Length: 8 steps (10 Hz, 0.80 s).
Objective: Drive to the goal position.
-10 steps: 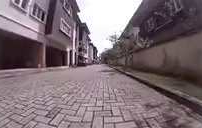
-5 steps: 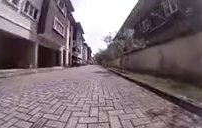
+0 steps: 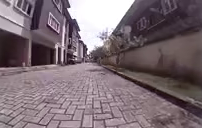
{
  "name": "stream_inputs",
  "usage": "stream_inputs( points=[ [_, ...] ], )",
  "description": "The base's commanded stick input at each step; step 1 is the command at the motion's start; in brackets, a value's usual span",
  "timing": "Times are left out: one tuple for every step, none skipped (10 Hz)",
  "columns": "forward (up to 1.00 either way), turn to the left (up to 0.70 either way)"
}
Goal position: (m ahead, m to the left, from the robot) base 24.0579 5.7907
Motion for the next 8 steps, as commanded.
stream_inputs(
  points=[
    [0.5,0.0],
    [0.5,0.0],
    [0.5,0.0],
    [0.5,0.0],
    [0.5,0.0],
    [0.5,0.0],
    [0.5,0.0],
    [0.5,0.0]
  ],
)
